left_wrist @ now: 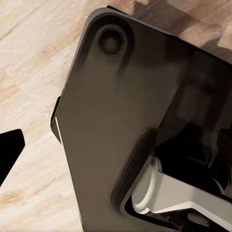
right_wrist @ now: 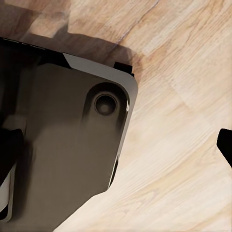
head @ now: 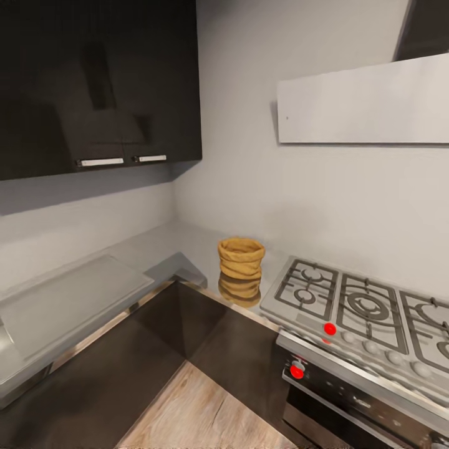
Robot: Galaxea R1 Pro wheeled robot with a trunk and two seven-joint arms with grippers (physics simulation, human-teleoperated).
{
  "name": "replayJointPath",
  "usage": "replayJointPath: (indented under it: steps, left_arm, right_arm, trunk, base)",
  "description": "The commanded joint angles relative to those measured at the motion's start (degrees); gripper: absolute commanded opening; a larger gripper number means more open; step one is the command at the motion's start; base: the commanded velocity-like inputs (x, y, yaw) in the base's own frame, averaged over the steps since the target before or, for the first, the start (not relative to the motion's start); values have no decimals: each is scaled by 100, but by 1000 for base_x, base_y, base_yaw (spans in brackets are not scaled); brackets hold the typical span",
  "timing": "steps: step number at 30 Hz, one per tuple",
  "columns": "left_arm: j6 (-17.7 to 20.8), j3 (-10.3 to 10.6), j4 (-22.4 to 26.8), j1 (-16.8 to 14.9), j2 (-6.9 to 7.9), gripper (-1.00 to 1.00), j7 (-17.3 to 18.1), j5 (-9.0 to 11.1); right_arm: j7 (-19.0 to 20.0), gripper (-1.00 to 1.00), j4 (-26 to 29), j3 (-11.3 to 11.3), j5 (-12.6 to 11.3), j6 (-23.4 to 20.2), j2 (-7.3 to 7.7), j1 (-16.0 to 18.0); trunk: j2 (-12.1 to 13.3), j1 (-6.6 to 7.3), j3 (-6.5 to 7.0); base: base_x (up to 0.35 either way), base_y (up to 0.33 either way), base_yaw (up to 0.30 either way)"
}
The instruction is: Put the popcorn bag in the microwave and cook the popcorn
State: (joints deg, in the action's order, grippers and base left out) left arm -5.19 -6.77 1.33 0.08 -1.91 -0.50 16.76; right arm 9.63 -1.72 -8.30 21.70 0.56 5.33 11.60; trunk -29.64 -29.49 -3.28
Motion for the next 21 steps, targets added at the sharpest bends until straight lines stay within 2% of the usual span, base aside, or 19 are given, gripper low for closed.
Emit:
replayJointPath:
  steps: [1, 21]
  left_arm:
    - [-8, -44, 8, 1, -3, 100, -4, -1]
    - [-8, -61, 8, 1, -3, 100, -5, 29]
  right_arm:
    - [13, 100, -12, -49, 45, 9, 3, 9]
    - [3, 100, -12, -49, 45, 14, 3, 9]
  trunk:
    - [-10, -2, -20]
    - [-10, -2, -204]
  base:
    - [0, 0, 0]
    - [0, 0, 0]
